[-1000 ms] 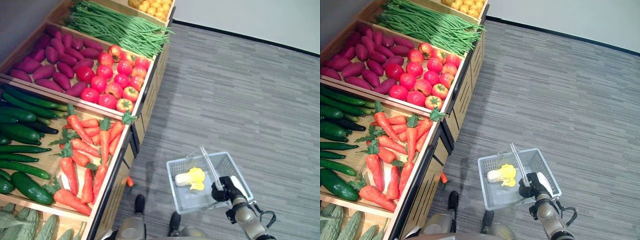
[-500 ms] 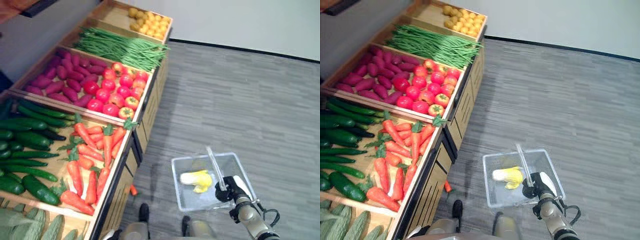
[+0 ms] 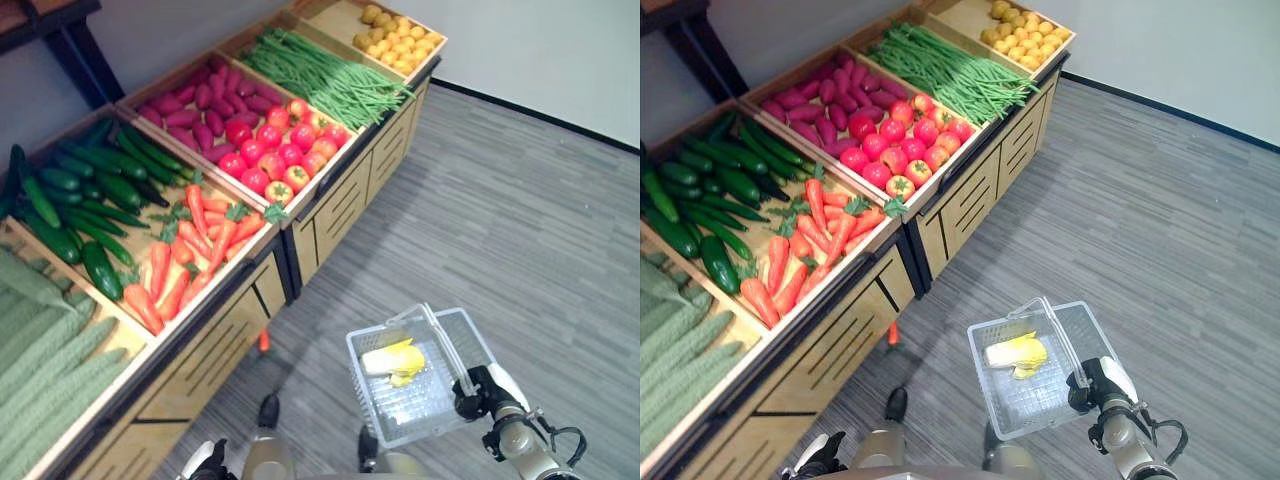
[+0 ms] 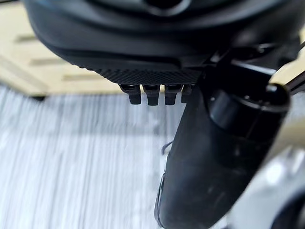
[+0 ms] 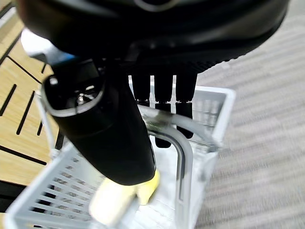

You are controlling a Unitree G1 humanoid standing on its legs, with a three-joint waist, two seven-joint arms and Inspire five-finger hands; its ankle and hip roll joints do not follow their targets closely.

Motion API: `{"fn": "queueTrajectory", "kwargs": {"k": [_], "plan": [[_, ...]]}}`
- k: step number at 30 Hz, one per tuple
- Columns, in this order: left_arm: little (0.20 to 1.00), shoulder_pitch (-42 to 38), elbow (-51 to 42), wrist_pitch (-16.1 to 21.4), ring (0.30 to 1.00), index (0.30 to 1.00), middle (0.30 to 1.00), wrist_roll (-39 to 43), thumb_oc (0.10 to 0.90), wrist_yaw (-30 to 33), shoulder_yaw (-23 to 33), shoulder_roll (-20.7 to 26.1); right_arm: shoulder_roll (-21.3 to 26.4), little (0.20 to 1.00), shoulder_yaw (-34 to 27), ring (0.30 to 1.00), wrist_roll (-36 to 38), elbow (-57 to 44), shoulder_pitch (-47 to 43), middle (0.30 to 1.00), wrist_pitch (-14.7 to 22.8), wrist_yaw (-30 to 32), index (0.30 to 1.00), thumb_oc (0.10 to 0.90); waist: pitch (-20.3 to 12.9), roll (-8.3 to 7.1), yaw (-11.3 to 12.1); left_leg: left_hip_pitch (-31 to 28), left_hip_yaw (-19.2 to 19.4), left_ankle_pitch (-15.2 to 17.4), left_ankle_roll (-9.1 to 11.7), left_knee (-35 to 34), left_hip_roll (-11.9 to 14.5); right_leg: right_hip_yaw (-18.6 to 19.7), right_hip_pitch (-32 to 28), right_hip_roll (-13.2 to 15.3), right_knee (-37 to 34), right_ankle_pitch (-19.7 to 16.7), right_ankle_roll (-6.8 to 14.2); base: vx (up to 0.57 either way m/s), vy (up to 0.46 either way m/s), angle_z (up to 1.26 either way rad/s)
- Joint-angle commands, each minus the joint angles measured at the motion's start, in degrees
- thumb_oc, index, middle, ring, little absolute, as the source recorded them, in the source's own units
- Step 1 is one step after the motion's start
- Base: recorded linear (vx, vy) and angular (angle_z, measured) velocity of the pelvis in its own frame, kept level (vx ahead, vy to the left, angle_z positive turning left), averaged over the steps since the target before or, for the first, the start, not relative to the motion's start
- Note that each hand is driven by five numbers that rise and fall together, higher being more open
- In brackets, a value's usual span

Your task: Get the vegetables into the basket

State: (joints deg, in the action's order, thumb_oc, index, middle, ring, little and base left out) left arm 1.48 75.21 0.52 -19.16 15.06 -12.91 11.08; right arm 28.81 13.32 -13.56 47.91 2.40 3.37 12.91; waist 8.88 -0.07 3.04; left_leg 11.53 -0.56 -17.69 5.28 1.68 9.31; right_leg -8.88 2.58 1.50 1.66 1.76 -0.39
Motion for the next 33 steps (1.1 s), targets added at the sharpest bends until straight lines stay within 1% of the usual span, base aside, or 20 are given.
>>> {"fn": "queueTrajectory", "kwargs": {"k": [1, 3, 5, 6, 9, 13, 14, 15, 16, 21, 22, 23, 24, 25, 26, 27, 28, 29, 32, 33], "plan": [[1.0, -2.7, 0.3, -0.7, 1.0, 1.0, 1.0, -1.1, 0.9, 2.0, 1.1, 4.6, 3.1, 0.3, -4.2, 0.3, 0.0, -6.9, -4.3, 0.3, 3.4, 3.1, 0.3, 0.4, -0.4, -1.75, -0.4, -5.5, 2.4, 11.7, 0.0, -1.5, -1.9, -1.5, -1.4, 5.1, -1.8, -1.8, 6.2, -0.07, -0.059, 0.59], [1.0, -2.4, 0.5, -0.7, 1.0, 1.0, 1.0, -2.3, 0.9, 1.8, 0.8, 4.6, 3.0, 0.3, -4.6, 0.3, 0.0, -7.2, -3.9, 0.3, 3.5, 3.1, 0.3, 0.4, -0.7, -1.53, -0.6, -6.0, 3.2, 13.5, -0.7, -0.7, -4.0, -3.0, -1.4, 5.2, -2.2, -2.1, 6.1, -0.05, -0.023, 0.53], [1.0, -1.5, 1.1, -0.8, 1.0, 1.0, 1.0, -2.6, 0.9, 1.6, 1.0, 4.3, 2.8, 0.3, -4.5, 0.3, -0.3, -7.2, -3.9, 0.3, 3.6, 3.0, 0.3, 0.4, -1.4, -0.9, -0.6, -6.8, 3.1, 13.1, -1.0, -3.2, -4.9, -4.2, -1.5, 4.8, -2.8, -2.3, 6.2, 0.03, 0.068, 0.61], [1.0, -1.0, 1.7, -1.0, 1.0, 1.0, 1.0, -3.1, 0.9, 1.2, 0.8, 4.1, 2.7, 0.3, -4.8, 0.3, -0.4, -7.1, -3.9, 0.3, 3.5, 3.2, 0.3, 0.4, -1.6, -0.33, -0.6, -7.3, 3.4, 12.1, -1.1, -5.9, -4.7, -5.5, -1.7, 4.9, -2.6, -2.2, 6.5, 0.04, 0.11, 0.59], [1.0, -1.0, 1.8, -0.9, 1.0, 1.0, 1.0, -3.3, 0.9, 1.3, 0.6, 4.0, 2.5, 0.3, -4.8, 0.3, -0.4, -7.2, -4.2, 0.3, 3.4, 3.4, 0.3, 0.4, -1.5, -0.37, -0.7, -7.4, 3.3, 12.3, -1.3, -6.2, -4.8, -5.6, -1.8, 5.3, -2.3, -2.0, 6.8, 0.03, 0.106, 0.28], [1.0, -0.8, 1.4, -0.6, 1.0, 1.0, 1.0, -2.9, 0.9, 1.3, 0.6, 4.0, 1.6, 0.3, -4.3, 0.3, -0.6, -6.2, -4.4, 0.3, 3.2, 3.4, 0.3, 0.4, -1.2, -1.06, -0.4, -7.8, 3.5, 13.2, -2.0, -6.0, -5.3, -5.0, -2.0, 6.2, -1.8, -2.2, 7.3, 0.05, 0.131, 0.01], [1.0, -1.0, 1.6, -0.4, 1.0, 1.0, 1.0, -2.5, 0.9, 1.4, 0.7, 4.0, 0.9, 0.3, -4.0, 0.3, -0.9, -4.8, -4.7, 0.3, 3.0, 3.2, 0.3, 0.4, -1.2, -1.69, 0.0, -8.0, 3.7, 14.1, -2.6, -5.8, -5.8, -4.8, -2.3, 6.9, -1.7, -2.3, 7.9, 0.04, 0.102, -0.01], [1.0, -1.0, 1.6, -0.4, 1.0, 1.0, 1.0, -2.5, 0.9, 1.4, 0.7, 4.0, 0.8, 0.3, -4.0, 0.3, -0.9, -4.7, -4.7, 0.3, 3.0, 3.2, 0.3, 0.4, -1.2, -1.72, 0.1, -8.1, 3.7, 14.1, -2.6, -5.7, -5.9, -4.8, -2.3, 7.0, -1.7, -2.3, 7.9, 0.09, 0.179, -0.03], [1.0, -0.8, 1.4, -0.4, 1.0, 1.0, 1.0, -2.4, 0.9, 1.4, 0.8, 4.1, 0.0, 0.3, -4.2, 0.3, -0.3, -3.7, -4.9, 0.3, 2.7, 3.2, 0.3, 0.4, -1.2, -2.31, 0.4, -8.1, 3.8, 14.8, -3.1, -5.2, -6.6, -4.7, -2.5, 7.8, -1.5, -2.7, 8.5, 0.07, 0.135, -0.05], [1.0, -0.3, 0.7, -0.1, 1.0, 1.0, 1.0, -2.1, 0.9, 1.6, 1.1, 4.6, -1.5, 0.3, -3.6, 0.3, 0.2, -0.7, -6.3, 0.3, 2.3, 3.4, 0.3, 0.4, -1.3, -3.32, 1.7, -8.3, 4.4, 16.8, -4.4, -4.0, -8.0, -3.7, -1.9, 9.5, -0.4, -4.0, 10.1, 0.06, 0.147, -0.09], [1.0, -0.2, 0.5, -0.1, 1.0, 1.0, 1.0, -2.1, 0.9, 1.6, 1.2, 4.8, -1.6, 0.3, -3.6, 0.3, 0.1, -0.7, -6.6, 0.3, 2.3, 3.4, 0.3, 0.4, -1.2, -3.46, 1.9, -8.3, 4.5, 17.1, -4.7, -3.8, -8.2, -3.4, -1.6, 9.8, 0.2, -4.2, 10.3, 0.05, 0.263, -0.19], [1.0, 0.0, -0.3, 0.1, 1.0, 1.0, 1.0, -1.7, 0.9, 1.6, 1.5, 5.5, -2.0, 0.3, -3.6, 0.3, 0.3, 0.9, -7.5, 0.3, 2.1, 3.4, 0.3, 0.4, -0.8, -3.42, 2.5, -9.0, 4.2, 17.8, -6.0, -3.5, -8.9, -3.0, 0.5, 10.9, 6.6, -4.9, 11.2, 0.04, 0.216, -0.16], [1.0, 0.0, -0.3, 0.1, 1.0, 1.0, 1.0, -1.7, 0.9, 1.6, 1.6, 5.5, -2.0, 0.3, -3.6, 0.3, 0.3, 1.0, -7.5, 0.3, 2.2, 3.4, 0.3, 0.4, -0.8, -3.47, 2.5, -9.0, 4.3, 17.8, -6.0, -3.5, -8.9, -2.9, 0.7, 11.0, 6.8, -4.8, 11.3, 0.04, 0.215, -0.11], [1.0, 0.0, -0.8, 0.1, 1.0, 1.0, 1.0, -1.5, 0.9, 1.5, 1.6, 6.0, -2.0, 0.3, -3.8, 0.3, 0.5, 0.8, -7.6, 0.3, 2.1, 3.6, 0.3, 0.4, -0.3, -3.4, 2.4, -9.2, 3.6, 17.9, -6.7, -3.3, -9.4, -1.7, 2.4, 11.4, 11.7, -6.4, 11.5, 0.02, 0.094, -0.03], [1.0, -0.2, -0.9, 0.1, 1.0, 1.0, 1.0, -1.4, 0.9, 1.5, 1.5, 6.3, -2.1, 0.3, -3.9, 0.3, 0.7, 0.9, -7.8, 0.3, 2.2, 3.6, 0.3, 0.4, 0.0, -3.21, 2.1, -9.4, 2.8, 17.8, -6.9, -3.4, -9.5, -0.4, 3.6, 11.1, 14.3, -7.3, 11.5, 0.06, 0.119, 0.07], [1.0, -0.5, -0.9, 0.1, 1.0, 1.0, 1.0, -1.4, 0.9, 1.4, 1.3, 6.7, -2.1, 0.3, -3.9, 0.3, 1.0, 1.1, -7.8, 0.3, 2.3, 3.7, 0.3, 0.4, 0.3, -2.92, 1.4, -9.8, 1.2, 17.8, -7.1, -3.6, -9.6, 2.4, 5.1, 9.9, 16.5, -8.1, 11.3, 0.09, 0.08, 0.27], [1.0, -0.7, -0.9, 0.1, 1.0, 1.0, 1.0, -1.3, 0.9, 1.4, 1.2, 6.9, -2.1, 0.3, -3.9, 0.3, 1.1, 0.6, -7.8, 0.3, 2.3, 3.7, 0.3, 0.4, 0.4, -2.67, 0.8, -10.4, 0.2, 17.8, -7.1, -3.9, -9.6, 4.1, 6.1, 9.2, 16.5, -8.3, 11.0, 0.14, 0.039, 0.56], [1.0, -1.1, -0.8, 0.1, 1.0, 1.0, 1.0, -1.3, 0.9, 1.5, 1.1, 7.0, -2.0, 0.3, -3.9, 0.3, 1.2, 0.4, -7.6, 0.3, 2.4, 3.7, 0.3, 0.4, 0.4, -2.51, 0.4, -10.9, -0.8, 17.8, -6.9, -4.1, -9.6, 5.6, 6.8, 8.8, 15.2, -8.0, 10.5, 0.16, -0.017, 0.62], [1.0, -2.3, 0.0, 0.1, 1.0, 1.0, 1.0, -0.7, 0.9, 1.8, 1.0, 7.2, -2.1, 0.3, -4.3, 0.3, 1.9, 1.2, -7.8, 0.3, 2.4, 4.1, 0.3, 0.4, 0.5, -2.35, -0.4, -11.8, -4.2, 18.4, -5.8, -3.9, -9.0, 7.3, 7.4, 10.0, 9.1, -7.8, 10.3, 0.19, -0.151, 0.77], [1.0, -3.1, 0.3, 0.2, 1.0, 1.0, 1.0, -0.2, 0.9, 2.0, 1.0, 7.4, -2.2, 0.3, -4.5, 0.3, 2.4, 1.2, -8.1, 0.3, 2.5, 4.3, 0.3, 0.4, 0.4, -2.74, -1.1, -12.2, -6.5, 19.0, -5.1, -3.8, -8.6, 10.6, 7.6, 10.4, 4.6, -8.5, 10.8, 0.27, -0.318, 0.89]]}}
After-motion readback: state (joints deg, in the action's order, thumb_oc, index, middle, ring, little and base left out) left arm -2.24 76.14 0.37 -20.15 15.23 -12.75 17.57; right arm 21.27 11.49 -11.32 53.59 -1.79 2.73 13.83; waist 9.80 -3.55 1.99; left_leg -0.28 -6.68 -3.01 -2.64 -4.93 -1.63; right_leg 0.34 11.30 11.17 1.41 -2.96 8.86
